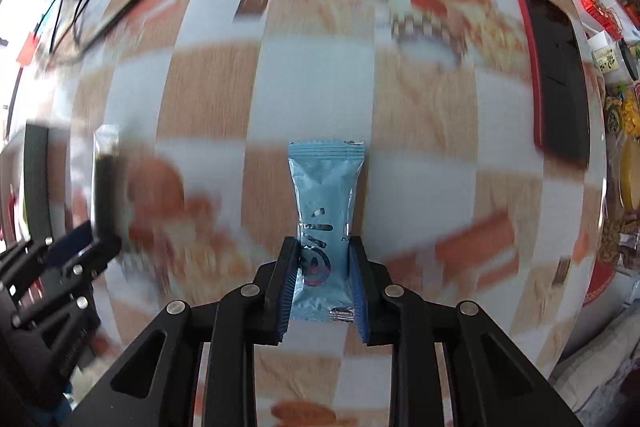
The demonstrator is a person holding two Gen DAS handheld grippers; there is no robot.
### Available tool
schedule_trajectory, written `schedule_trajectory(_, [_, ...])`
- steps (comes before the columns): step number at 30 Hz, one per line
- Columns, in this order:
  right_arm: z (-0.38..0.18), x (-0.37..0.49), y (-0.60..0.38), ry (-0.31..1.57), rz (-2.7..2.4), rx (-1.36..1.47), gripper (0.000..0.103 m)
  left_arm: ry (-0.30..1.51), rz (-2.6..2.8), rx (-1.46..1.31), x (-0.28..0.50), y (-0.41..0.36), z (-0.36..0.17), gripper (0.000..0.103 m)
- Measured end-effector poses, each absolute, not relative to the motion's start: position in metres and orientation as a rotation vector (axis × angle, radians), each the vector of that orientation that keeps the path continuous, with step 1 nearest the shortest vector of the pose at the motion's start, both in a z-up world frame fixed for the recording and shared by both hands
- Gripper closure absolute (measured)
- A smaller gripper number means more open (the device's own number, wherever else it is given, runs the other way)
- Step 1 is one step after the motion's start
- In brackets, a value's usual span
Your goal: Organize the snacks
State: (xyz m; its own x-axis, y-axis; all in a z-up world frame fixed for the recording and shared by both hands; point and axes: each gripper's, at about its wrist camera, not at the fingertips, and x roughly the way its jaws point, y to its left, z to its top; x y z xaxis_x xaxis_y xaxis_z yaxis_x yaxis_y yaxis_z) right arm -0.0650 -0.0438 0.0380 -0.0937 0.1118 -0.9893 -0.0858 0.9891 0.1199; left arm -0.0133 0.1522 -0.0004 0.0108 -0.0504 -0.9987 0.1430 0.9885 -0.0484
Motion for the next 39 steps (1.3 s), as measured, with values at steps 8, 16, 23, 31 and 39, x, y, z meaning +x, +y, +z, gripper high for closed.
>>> schedule_trajectory(8, [0.040, -0.160, -0.051, 1.727, 0.181, 0.032, 0.076, 1.602, -0.200, 0.115, -0.057, 0.153, -0.005, 0.044])
schedule_trajectory(16, [0.048, -0.204, -0.098, 1.738, 0.051, 0.182, 0.014, 1.595, -0.152, 0.103, -0.062, 0.186, -0.001, 0.025])
schedule_trajectory(23, [0.033, -0.196, -0.123, 1.788, 0.043, 0.185, 0.014, 1.620, -0.148, 0.110, -0.049, 0.204, -0.008, 0.025])
schedule_trajectory(31, [0.018, -0.157, -0.063, 1.818, 0.072, 0.063, 0.014, 1.634, -0.115, 0.096, -0.025, 0.201, -0.024, 0.022])
schedule_trajectory(39, [-0.008, -0.125, -0.041, 1.847, 0.071, 0.056, 0.001, 1.632, -0.122, 0.124, -0.015, 0.168, -0.028, 0.005])
